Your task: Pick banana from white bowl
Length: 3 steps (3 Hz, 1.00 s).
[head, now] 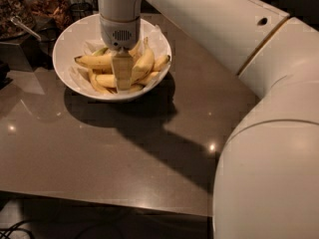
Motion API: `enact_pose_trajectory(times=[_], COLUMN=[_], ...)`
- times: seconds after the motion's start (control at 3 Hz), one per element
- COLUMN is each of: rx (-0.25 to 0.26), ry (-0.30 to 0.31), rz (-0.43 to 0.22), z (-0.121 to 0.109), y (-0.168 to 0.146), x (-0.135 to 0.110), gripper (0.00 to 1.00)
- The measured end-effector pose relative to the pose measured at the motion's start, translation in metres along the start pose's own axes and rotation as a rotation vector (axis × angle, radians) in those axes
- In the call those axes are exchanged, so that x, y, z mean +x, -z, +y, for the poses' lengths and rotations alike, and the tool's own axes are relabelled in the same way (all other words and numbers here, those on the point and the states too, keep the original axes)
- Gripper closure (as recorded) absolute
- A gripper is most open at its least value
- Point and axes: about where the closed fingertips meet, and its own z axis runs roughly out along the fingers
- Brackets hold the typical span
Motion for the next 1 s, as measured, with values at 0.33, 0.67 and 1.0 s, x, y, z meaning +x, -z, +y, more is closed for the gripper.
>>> enact_pose_trajectory(times=[0.33, 0.67, 1.0], rx=[-0.002, -0.004, 0.006], ry=[0.023, 0.053, 0.092], rz=[0.023, 0.038, 0.050], z=[-0.004, 0.000, 0.008], y=[-0.009, -0.016, -0.020], x=[0.003, 0.004, 0.003], gripper=[0.29, 0.31, 0.49])
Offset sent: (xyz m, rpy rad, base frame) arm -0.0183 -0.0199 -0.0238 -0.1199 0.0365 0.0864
